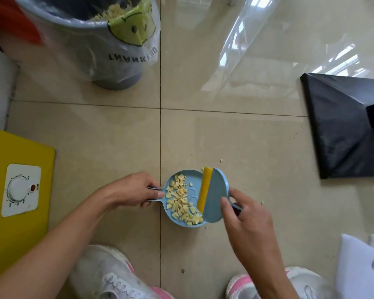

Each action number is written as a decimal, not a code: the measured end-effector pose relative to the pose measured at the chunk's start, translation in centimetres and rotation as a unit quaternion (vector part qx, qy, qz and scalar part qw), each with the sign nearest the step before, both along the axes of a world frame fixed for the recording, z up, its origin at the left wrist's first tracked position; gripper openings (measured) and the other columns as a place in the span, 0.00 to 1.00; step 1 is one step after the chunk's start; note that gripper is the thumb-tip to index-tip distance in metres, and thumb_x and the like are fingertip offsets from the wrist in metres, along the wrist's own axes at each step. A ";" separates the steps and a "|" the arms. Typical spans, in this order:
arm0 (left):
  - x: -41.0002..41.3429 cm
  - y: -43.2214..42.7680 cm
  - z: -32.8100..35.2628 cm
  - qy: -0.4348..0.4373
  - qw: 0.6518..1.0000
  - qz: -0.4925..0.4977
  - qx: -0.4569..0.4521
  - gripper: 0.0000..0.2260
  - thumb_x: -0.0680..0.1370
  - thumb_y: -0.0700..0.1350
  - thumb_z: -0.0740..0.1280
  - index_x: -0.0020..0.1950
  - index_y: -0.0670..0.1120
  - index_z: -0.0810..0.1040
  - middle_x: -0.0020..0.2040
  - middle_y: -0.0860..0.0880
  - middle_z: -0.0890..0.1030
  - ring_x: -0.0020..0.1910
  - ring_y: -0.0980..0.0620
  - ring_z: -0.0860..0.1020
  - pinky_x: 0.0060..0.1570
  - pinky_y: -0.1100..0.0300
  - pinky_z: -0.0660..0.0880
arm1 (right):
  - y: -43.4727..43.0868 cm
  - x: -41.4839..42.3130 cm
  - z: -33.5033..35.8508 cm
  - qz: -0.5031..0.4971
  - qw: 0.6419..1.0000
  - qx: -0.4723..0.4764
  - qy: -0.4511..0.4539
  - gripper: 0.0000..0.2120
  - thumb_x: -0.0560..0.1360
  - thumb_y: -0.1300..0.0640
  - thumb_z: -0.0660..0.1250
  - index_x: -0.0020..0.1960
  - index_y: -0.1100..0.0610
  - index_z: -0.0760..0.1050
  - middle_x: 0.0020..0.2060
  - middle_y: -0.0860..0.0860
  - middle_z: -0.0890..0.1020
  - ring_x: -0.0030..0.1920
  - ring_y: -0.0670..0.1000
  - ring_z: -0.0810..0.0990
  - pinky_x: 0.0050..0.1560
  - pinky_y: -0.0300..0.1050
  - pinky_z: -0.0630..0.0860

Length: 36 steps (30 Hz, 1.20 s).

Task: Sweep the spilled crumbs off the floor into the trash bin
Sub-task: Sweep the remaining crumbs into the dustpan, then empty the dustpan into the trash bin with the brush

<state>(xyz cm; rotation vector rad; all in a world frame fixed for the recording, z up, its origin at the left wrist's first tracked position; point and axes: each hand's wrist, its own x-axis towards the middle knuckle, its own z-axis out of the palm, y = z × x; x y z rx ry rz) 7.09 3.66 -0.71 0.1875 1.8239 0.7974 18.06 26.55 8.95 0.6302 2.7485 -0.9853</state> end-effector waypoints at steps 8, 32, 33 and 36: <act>-3.5 -2.8 7.2 0.026 0.986 0.159 0.051 0.17 0.81 0.56 0.67 0.41 0.44 0.82 0.26 0.51 0.76 0.23 0.57 0.66 0.27 0.65 0.65 | 4.3 -8.0 4.3 -0.193 0.888 -0.407 0.089 0.29 0.56 0.45 0.83 0.50 0.64 0.85 0.23 0.51 0.65 0.23 0.47 0.60 0.24 0.36 0.57; -20.3 -8.5 18.9 0.494 0.723 0.465 -0.134 0.11 0.78 0.49 0.67 0.50 0.45 0.87 0.39 0.46 0.88 0.38 0.48 0.84 0.41 0.51 0.82 | -11.7 -37.5 12.4 -0.037 0.871 -0.487 0.048 0.07 0.78 0.60 0.64 0.42 0.60 0.76 0.23 0.49 0.69 0.22 0.46 0.61 0.25 0.39 0.57; -20.0 -8.7 18.3 0.530 0.709 0.430 -0.177 0.11 0.79 0.49 0.67 0.52 0.46 0.86 0.42 0.45 0.88 0.41 0.45 0.85 0.41 0.49 0.83 | -12.1 -37.5 11.7 -0.040 0.883 -0.465 0.042 0.08 0.77 0.60 0.64 0.40 0.60 0.76 0.23 0.49 0.70 0.22 0.46 0.62 0.25 0.39 0.58; -18.9 -8.7 16.6 0.627 0.654 0.330 -0.264 0.07 0.79 0.43 0.68 0.53 0.45 0.84 0.41 0.47 0.84 0.39 0.45 0.82 0.33 0.53 0.82 | -12.4 -37.1 10.2 -0.026 0.916 -0.401 0.023 0.08 0.77 0.60 0.65 0.39 0.59 0.77 0.23 0.49 0.71 0.21 0.45 0.63 0.22 0.37 0.59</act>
